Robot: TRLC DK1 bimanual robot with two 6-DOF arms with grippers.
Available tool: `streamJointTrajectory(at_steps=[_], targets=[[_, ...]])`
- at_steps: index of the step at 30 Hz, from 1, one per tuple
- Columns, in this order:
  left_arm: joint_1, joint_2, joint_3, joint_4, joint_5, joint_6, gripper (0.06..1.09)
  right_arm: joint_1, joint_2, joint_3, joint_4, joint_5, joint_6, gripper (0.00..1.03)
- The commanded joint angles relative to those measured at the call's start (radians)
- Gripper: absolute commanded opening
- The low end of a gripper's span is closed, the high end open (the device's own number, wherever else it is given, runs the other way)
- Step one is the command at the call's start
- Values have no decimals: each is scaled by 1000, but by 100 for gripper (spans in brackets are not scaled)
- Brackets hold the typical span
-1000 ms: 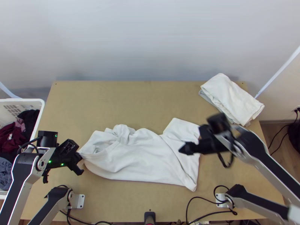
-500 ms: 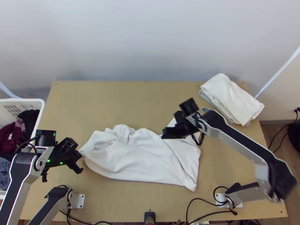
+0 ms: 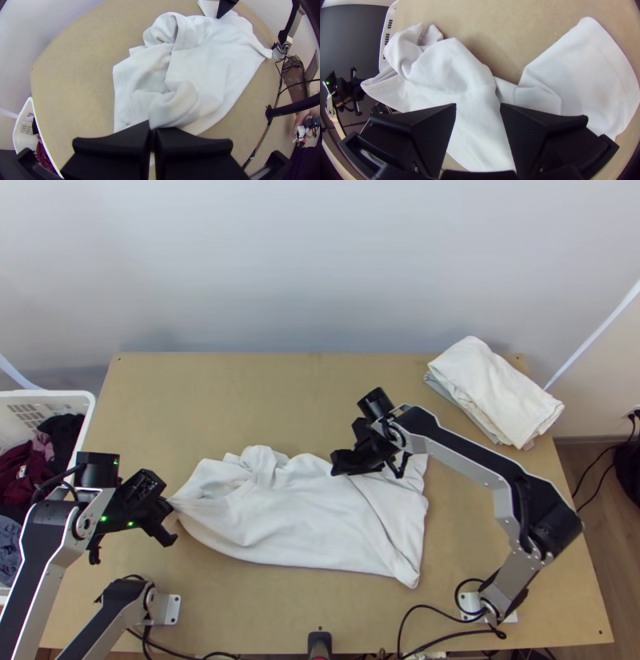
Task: Fold the t-shirt
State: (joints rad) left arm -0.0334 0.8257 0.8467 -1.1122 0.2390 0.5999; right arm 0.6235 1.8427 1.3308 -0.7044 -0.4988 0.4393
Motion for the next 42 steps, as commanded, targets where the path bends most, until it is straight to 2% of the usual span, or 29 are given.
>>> streamJointTrajectory(at_steps=[1, 6, 9, 12, 16, 18, 20, 23, 27, 35, 38, 39, 40, 42], targets=[[-3, 9, 23, 5, -7, 14, 10, 4, 50, 38, 20, -11, -14, 60], [-3, 9, 26, 8, -9, 14, 10, 10, 85, 57, 37, -11, -13, 59], [-3, 10, 28, 8, -9, 17, 10, 22, 95, 65, 43, -11, -7, 50], [-3, 15, 28, 11, -10, 18, 10, 39, 95, 65, 49, -11, 1, 48], [-3, 24, 29, 15, -10, 18, 10, 50, 93, 56, 49, -11, 10, 22], [-3, 29, 32, 15, -12, 18, 10, 50, 81, 36, 49, -12, 10, 22], [-2, 32, 34, 17, -13, 20, 10, 50, 66, 21, 49, -12, 10, 12], [4, 33, 34, 26, -15, 29, 10, 42, 38, 8, 54, -12, 49, 3], [6, 33, 43, 45, -15, 40, 10, 19, -23, 2, 33, -11, 61, 3], [32, 36, 41, 64, -15, 67, 10, -142, -194, -38, 45, -11, 84, 3], [26, 36, 40, 118, -13, 57, 10, -186, -231, -44, 45, -11, 84, 3], [17, 38, 38, 141, -13, 40, 11, -200, -243, -48, 45, -11, 84, 3], [-2, 44, 38, 153, -13, 24, 20, -206, -249, -50, 45, -11, 84, 3], [-45, 62, 34, 153, -13, 5, 48, -214, -260, -58, 45, -11, 85, 3]])
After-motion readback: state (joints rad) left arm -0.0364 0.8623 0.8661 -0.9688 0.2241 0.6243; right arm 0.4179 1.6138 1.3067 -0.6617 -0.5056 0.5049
